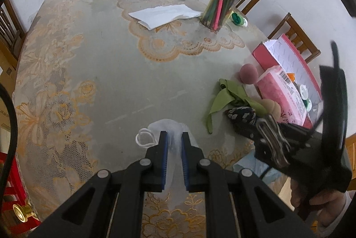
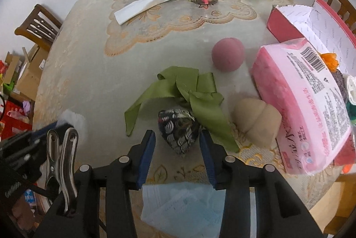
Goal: Organize soft objects
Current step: 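Grasp the white plastic bag with the left gripper while the right grasps the black patterned pouch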
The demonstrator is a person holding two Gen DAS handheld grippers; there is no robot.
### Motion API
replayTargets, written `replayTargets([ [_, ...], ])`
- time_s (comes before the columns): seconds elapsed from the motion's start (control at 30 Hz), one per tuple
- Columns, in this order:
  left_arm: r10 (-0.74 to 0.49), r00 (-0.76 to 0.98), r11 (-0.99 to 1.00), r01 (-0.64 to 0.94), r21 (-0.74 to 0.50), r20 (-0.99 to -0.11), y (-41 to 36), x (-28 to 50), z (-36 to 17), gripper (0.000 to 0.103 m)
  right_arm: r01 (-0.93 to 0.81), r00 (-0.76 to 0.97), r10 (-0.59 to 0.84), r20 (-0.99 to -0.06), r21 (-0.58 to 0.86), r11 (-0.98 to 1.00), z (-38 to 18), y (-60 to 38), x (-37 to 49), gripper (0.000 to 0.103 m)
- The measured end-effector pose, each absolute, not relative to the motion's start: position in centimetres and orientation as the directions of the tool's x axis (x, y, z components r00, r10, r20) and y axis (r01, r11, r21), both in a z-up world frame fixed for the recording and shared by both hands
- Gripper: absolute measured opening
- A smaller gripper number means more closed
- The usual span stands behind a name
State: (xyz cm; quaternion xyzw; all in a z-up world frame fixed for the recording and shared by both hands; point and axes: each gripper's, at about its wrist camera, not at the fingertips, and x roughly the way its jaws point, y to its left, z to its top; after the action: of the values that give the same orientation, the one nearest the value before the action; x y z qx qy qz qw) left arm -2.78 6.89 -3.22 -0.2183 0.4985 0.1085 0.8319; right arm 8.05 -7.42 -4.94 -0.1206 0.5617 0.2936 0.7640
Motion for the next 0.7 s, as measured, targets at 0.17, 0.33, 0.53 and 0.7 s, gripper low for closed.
replayTargets([
  [0.17,-0.032,0.476,0.880,-0.403,-0.251,-0.879,7.1,-3.2,-3.3,0.012,-0.562,0.197,0.308,-0.931,0.150,0.813,-5.5,-7.0,8.4,0.042],
  [0.33,-0.026,0.478,0.876,-0.412,-0.251,-0.878,7.5,-3.5,-3.2,0.012,-0.569,0.216,0.305,-0.928,0.134,0.812,-5.7,-6.8,8.3,0.041],
  [0.53,-0.026,0.483,0.879,-0.406,-0.250,-0.875,7.5,-3.8,-2.9,0.012,-0.568,0.202,0.329,-0.923,0.164,0.807,-5.4,-7.1,7.6,0.037],
  [0.7,-0.027,0.488,0.885,-0.395,-0.248,-0.872,7.1,-3.8,-2.6,0.012,-0.584,0.190,0.352,-0.917,0.183,0.791,-4.8,-7.1,6.2,0.036],
])
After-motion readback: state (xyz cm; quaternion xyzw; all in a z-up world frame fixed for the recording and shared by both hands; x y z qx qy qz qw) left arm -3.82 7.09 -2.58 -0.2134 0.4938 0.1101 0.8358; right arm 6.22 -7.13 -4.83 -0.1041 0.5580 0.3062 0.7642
